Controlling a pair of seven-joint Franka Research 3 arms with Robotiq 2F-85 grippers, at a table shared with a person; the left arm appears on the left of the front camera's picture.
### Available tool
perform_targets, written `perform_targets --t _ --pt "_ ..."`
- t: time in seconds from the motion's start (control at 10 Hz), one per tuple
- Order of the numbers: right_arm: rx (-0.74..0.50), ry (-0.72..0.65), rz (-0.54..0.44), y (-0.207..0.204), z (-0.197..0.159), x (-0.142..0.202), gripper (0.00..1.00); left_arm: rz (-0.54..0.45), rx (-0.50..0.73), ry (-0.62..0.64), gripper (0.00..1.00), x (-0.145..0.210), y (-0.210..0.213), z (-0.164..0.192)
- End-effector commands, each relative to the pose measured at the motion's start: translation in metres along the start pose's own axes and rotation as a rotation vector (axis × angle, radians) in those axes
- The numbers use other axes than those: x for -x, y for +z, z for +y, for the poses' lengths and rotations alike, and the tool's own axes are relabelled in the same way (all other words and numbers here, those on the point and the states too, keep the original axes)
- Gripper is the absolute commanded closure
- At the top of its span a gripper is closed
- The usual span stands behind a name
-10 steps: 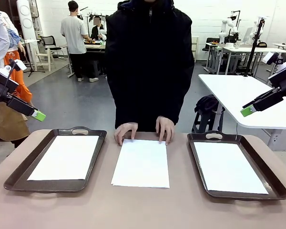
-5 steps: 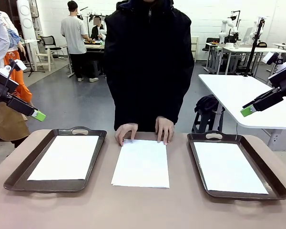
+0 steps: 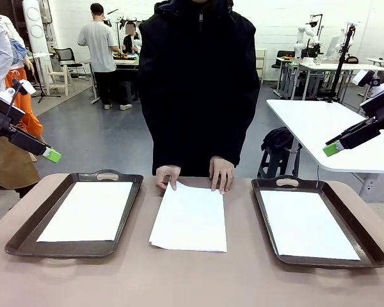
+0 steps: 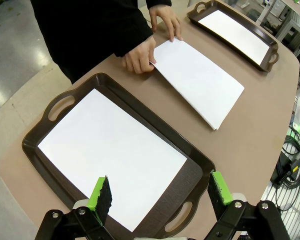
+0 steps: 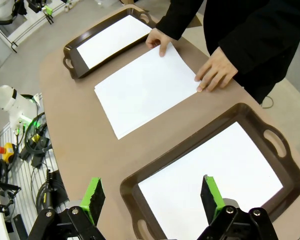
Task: Sort the A4 documents.
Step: Receive the A4 Paper.
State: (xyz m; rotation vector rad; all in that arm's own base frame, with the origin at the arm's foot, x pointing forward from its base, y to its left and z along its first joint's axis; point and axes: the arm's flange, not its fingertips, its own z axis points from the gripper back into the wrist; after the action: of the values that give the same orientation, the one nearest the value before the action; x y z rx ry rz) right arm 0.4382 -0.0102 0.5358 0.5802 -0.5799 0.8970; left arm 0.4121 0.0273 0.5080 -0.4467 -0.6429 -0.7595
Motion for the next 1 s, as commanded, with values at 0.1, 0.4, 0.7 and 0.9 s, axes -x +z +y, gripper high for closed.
perform_targets --t 0.1,0.4,0.7,0.9 --pt "0.006 0.003 0.002 -0.0006 -0.0002 -0.0007 0.00 0.009 -0.004 -0.012 0.00 0.0013 -0.0001 -0.0007" --pt "0.006 0.003 0.002 -0.0006 -0.0002 -0.0007 0.00 0.009 -0.004 -0.012 0.00 0.0013 -0.0001 -0.0007" --pt "0.006 0.003 0.002 -0.0006 -0.0002 -0.0007 0.00 0.009 -0.004 -0.012 0.00 0.0013 -0.0001 -0.0007" --pt "0.006 0.003 0.002 -0.0006 -0.0002 -0.0007 0.00 0.009 -0.004 -0.012 0.00 0.0013 -0.0001 -0.0007"
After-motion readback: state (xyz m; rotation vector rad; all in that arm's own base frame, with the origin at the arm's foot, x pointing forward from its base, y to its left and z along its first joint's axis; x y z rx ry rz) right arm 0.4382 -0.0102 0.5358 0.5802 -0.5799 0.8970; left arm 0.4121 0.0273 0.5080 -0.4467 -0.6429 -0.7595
